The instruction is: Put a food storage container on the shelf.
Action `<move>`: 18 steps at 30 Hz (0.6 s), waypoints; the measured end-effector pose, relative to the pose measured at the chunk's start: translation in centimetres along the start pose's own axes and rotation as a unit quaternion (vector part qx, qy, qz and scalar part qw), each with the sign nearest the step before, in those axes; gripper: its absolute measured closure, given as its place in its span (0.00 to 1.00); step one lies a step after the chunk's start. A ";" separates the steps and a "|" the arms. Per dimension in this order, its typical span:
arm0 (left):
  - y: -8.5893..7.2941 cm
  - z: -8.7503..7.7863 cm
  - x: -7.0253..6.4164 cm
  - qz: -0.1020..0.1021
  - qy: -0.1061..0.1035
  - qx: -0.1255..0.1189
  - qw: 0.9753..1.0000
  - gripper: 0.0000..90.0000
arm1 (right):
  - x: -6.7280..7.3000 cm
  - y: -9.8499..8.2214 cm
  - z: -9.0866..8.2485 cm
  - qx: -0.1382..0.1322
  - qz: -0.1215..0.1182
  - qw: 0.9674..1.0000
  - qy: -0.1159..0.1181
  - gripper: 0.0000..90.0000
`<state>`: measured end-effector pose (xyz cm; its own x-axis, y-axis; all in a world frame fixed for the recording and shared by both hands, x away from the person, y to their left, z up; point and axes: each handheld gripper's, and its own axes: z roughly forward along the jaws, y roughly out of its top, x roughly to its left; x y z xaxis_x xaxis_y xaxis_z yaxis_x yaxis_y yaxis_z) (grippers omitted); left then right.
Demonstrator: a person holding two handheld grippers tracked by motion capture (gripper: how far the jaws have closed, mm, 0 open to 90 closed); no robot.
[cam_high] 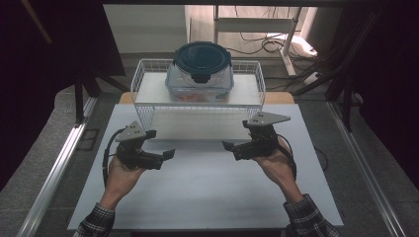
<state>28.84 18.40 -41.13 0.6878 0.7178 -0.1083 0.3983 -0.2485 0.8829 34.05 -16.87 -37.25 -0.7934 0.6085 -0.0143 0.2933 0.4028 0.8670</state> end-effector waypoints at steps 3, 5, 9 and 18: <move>-0.7 0.3 -0.3 0.001 0.001 -0.001 1.000 0.05 | 0.1 -0.8 0.2 0.004 -0.001 1.000 -0.003 0.01; -1.2 0.5 -0.5 0.002 0.003 0.000 1.000 0.05 | 0.1 -1.3 0.4 0.005 -0.003 1.000 -0.007 0.00; -2.2 0.8 -0.9 0.003 0.005 0.002 1.000 0.05 | 0.0 -2.3 0.4 0.003 0.002 1.000 -0.009 0.00; -3.9 0.7 -1.7 0.011 0.015 0.011 1.000 0.05 | 0.2 -4.5 0.2 0.011 0.006 1.000 -0.008 0.00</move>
<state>26.54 17.74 -44.70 0.6783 0.7310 -0.0745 0.3960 -0.2783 0.8750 32.69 -18.44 -41.23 -0.7816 0.6237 -0.0124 0.3145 0.4111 0.8556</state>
